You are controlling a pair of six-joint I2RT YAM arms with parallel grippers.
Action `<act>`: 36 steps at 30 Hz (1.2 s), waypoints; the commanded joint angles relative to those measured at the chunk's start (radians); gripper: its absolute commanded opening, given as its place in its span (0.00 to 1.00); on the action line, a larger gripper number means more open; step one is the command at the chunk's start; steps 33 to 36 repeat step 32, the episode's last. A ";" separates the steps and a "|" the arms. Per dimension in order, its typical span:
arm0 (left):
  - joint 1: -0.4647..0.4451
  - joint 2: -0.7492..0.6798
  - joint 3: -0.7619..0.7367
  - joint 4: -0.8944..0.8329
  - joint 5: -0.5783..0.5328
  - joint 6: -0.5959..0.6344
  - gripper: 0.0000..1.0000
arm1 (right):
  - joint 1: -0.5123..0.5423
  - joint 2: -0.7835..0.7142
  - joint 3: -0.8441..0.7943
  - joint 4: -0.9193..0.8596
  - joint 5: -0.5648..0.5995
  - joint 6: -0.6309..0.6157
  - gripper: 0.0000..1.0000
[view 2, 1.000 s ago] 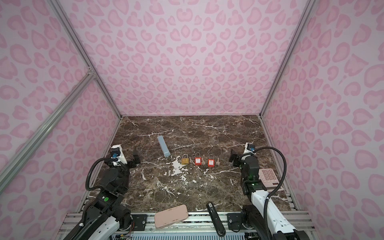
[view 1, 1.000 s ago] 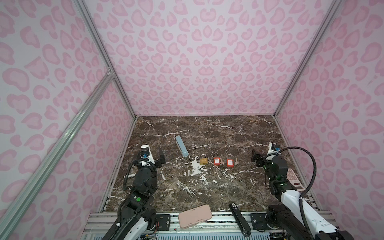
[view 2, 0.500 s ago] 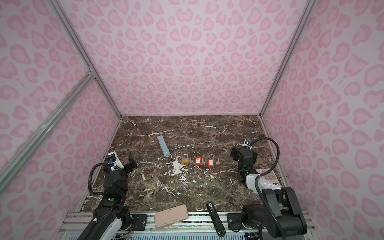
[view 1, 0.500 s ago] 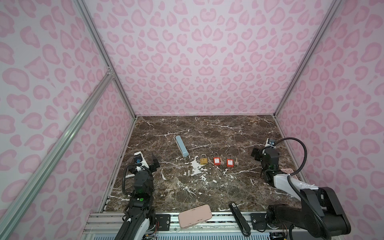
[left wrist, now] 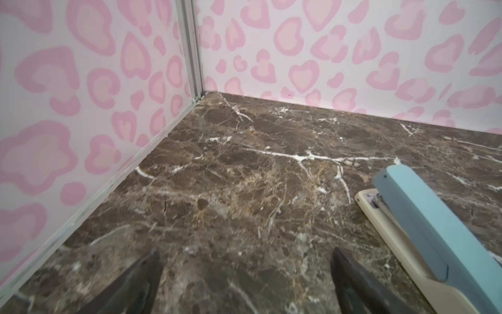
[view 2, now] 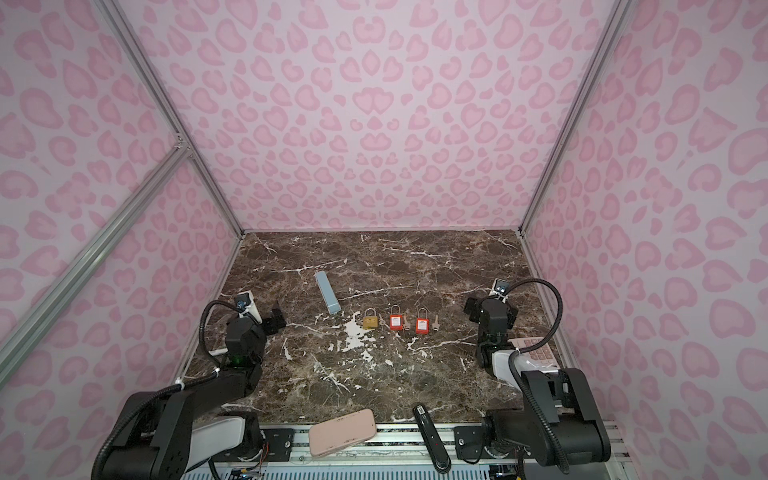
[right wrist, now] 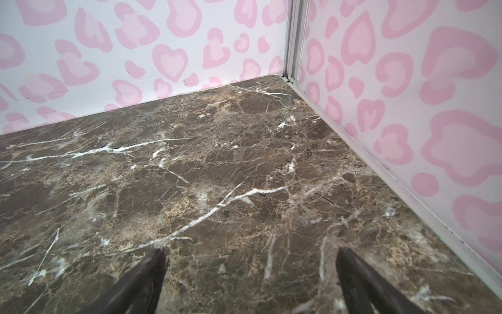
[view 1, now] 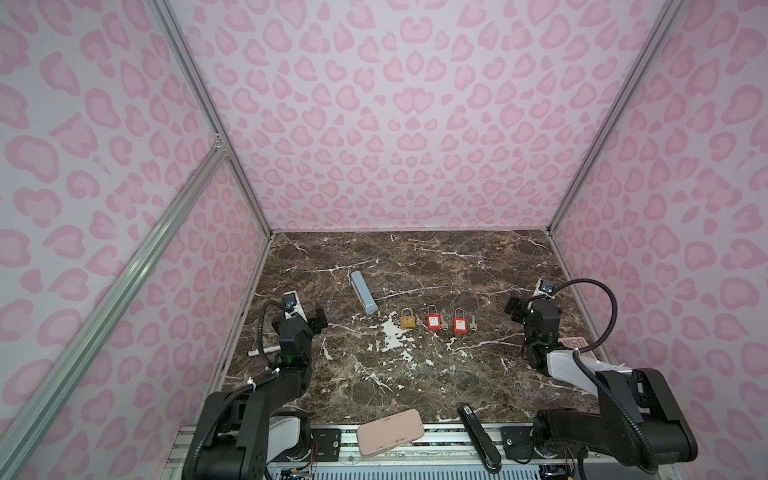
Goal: Lock with the key
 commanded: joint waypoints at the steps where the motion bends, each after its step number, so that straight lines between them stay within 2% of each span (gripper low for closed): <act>1: 0.008 0.159 0.041 0.178 0.077 0.051 0.98 | 0.000 -0.041 -0.025 0.049 0.040 -0.041 0.99; 2: 0.009 0.209 0.067 0.212 0.085 0.062 0.97 | -0.003 -0.049 -0.028 0.047 0.049 -0.042 0.99; 3: 0.016 0.176 0.122 0.042 0.112 0.055 0.97 | -0.005 -0.056 -0.030 0.049 0.053 -0.044 0.99; 4: 0.040 0.187 0.135 0.035 0.159 0.049 0.97 | -0.008 -0.061 -0.030 0.052 0.053 -0.045 0.99; 11: 0.045 0.189 0.129 0.050 0.160 0.045 0.97 | -0.011 0.015 -0.041 0.188 0.051 -0.103 0.99; 15: 0.045 0.190 0.130 0.046 0.161 0.046 0.97 | -0.010 0.151 -0.078 0.391 0.077 -0.119 0.99; 18: 0.043 0.187 0.129 0.047 0.159 0.048 0.97 | -0.006 0.313 -0.088 0.623 0.044 -0.159 1.00; 20: 0.043 0.189 0.130 0.046 0.159 0.047 0.97 | 0.000 0.230 0.010 0.294 -0.006 -0.157 1.00; 22: 0.043 0.188 0.131 0.043 0.159 0.048 0.97 | -0.004 0.296 0.009 0.404 -0.024 -0.176 1.00; 25: 0.044 0.191 0.134 0.041 0.159 0.047 0.97 | -0.006 0.251 0.047 0.256 -0.035 -0.168 1.00; 28: 0.043 0.195 0.139 0.036 0.161 0.046 0.97 | -0.005 0.287 0.013 0.386 -0.034 -0.176 1.00; 32: 0.044 0.189 0.130 0.044 0.159 0.049 0.97 | -0.006 0.250 0.044 0.260 -0.035 -0.169 1.00; 36: 0.044 0.189 0.130 0.044 0.159 0.049 0.97 | -0.006 0.250 0.044 0.260 -0.035 -0.169 1.00</act>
